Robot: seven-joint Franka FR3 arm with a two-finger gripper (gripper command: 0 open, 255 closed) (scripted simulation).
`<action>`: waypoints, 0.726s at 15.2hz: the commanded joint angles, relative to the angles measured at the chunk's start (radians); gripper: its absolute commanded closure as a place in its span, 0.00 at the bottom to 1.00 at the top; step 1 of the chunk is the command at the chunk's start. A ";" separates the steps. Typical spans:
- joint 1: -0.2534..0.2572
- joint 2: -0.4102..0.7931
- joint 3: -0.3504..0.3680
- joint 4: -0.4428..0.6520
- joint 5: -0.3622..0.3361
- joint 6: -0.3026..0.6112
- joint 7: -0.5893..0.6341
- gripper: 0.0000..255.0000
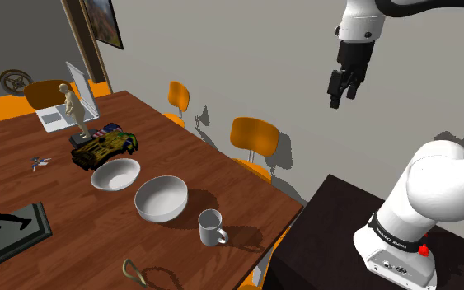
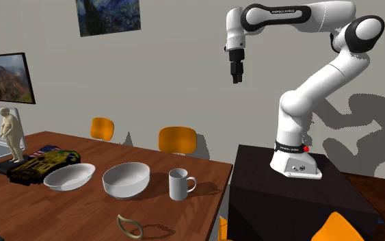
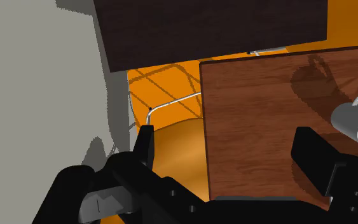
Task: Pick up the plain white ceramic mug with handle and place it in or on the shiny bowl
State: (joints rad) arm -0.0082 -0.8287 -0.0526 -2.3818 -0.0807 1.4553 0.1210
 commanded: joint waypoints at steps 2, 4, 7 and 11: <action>0.007 0.009 0.010 -0.020 0.010 0.030 0.009 0.00; 0.023 0.032 0.031 -0.056 0.030 0.090 0.027 0.00; 0.047 0.076 0.062 -0.101 0.058 0.183 0.052 0.00; 0.080 0.155 0.105 -0.144 0.092 0.311 0.085 0.00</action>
State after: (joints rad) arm 0.0607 -0.6997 0.0363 -2.5206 -0.0008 1.7312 0.1921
